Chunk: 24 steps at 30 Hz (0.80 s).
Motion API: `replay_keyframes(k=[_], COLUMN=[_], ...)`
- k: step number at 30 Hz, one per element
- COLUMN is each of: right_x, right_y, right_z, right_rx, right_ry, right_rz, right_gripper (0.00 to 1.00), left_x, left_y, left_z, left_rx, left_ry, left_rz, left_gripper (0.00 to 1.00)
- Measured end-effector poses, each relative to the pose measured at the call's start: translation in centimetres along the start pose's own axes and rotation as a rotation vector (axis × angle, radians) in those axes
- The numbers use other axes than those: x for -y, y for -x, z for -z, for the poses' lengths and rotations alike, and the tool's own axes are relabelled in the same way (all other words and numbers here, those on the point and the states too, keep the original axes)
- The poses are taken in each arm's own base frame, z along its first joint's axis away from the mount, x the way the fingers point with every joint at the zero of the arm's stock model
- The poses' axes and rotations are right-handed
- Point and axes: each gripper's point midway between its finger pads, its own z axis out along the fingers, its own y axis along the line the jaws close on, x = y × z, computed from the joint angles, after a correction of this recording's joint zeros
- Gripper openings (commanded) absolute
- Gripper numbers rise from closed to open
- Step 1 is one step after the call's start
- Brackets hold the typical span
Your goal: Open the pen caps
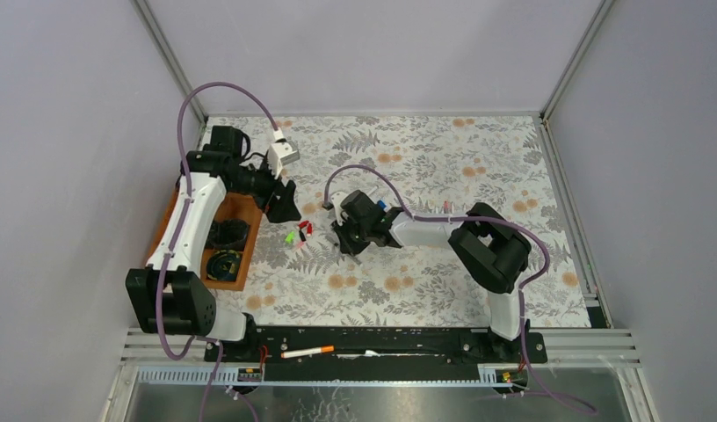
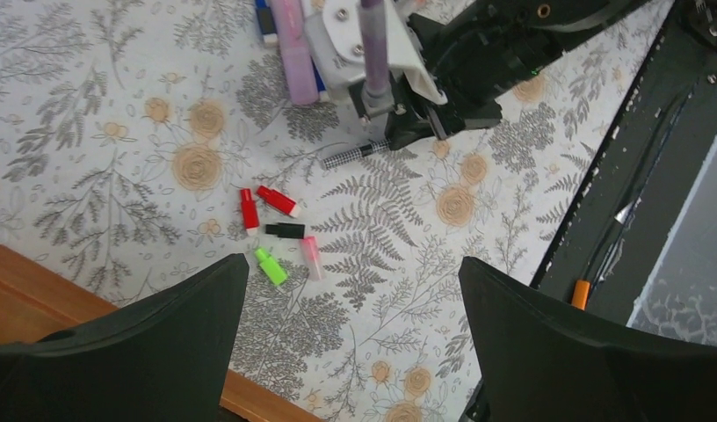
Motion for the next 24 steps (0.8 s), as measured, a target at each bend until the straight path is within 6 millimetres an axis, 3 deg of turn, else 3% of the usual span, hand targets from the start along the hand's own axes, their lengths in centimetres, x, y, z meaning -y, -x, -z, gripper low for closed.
replay_keyframes(k=[4,11,19,24], right_x=[-0.4,-2.6,-5.2,-6.7], right_y=[-0.2,-1.9,0.7,2.1], right_z=[0.2,2.5,6.7,8.4], right_rx=[-0.010,-0.094,-0.060,-0.043], right_ry=[0.003,0.106,0.372,0.515], right_rz=[-0.006,-0.047,-0.180,-0.245], right_gripper=[0.00,0.00,0.00,0.00], left_x=[0.9,3.3,5.2,6.8], left_y=[-1.5,-6.3,-8.0,-9.0], left_z=[-0.8,-2.7,-4.5,-5.9], left_rx=[-0.009,-0.074,-0.093,-0.103], left_ry=[-0.064,-0.210,-0.329,-0.387], left_rz=[-0.041,-0.126,-0.266,-0.316], left_gripper=[0.98,0.96,0.96,0.93])
